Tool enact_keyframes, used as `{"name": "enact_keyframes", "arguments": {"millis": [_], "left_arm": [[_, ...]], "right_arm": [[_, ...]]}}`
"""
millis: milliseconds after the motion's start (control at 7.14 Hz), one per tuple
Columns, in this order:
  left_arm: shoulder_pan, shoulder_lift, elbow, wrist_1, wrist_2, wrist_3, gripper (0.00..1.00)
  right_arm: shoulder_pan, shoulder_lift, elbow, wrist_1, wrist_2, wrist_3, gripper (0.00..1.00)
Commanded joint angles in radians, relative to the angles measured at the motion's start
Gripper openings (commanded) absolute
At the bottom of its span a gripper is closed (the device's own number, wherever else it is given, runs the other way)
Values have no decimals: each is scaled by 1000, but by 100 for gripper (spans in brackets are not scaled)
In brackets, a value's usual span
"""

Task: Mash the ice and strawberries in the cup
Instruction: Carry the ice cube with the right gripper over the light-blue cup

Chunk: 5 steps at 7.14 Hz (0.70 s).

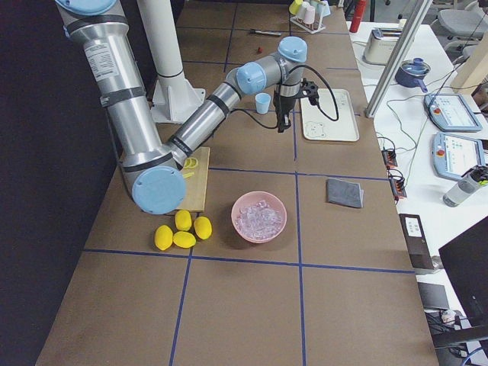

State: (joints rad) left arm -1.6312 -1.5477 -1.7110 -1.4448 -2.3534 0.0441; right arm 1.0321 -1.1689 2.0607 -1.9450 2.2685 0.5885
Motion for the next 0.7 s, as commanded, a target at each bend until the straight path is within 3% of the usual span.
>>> {"name": "enact_keyframes", "arguments": {"millis": [0, 140, 420, 560], "left_arm": [[1, -5, 2, -3, 0, 0, 100], [1, -6, 2, -3, 0, 0, 100], [1, -8, 5, -3, 0, 0, 100], [1, -6, 5, -3, 0, 0, 100]], "right_arm": [[-253, 182, -66, 9, -160, 352, 0], [-339, 283, -147, 26, -232, 472, 0], [-449, 426, -355, 174, -312, 650, 0], [-487, 478, -426, 176, -345, 698, 0]]}}
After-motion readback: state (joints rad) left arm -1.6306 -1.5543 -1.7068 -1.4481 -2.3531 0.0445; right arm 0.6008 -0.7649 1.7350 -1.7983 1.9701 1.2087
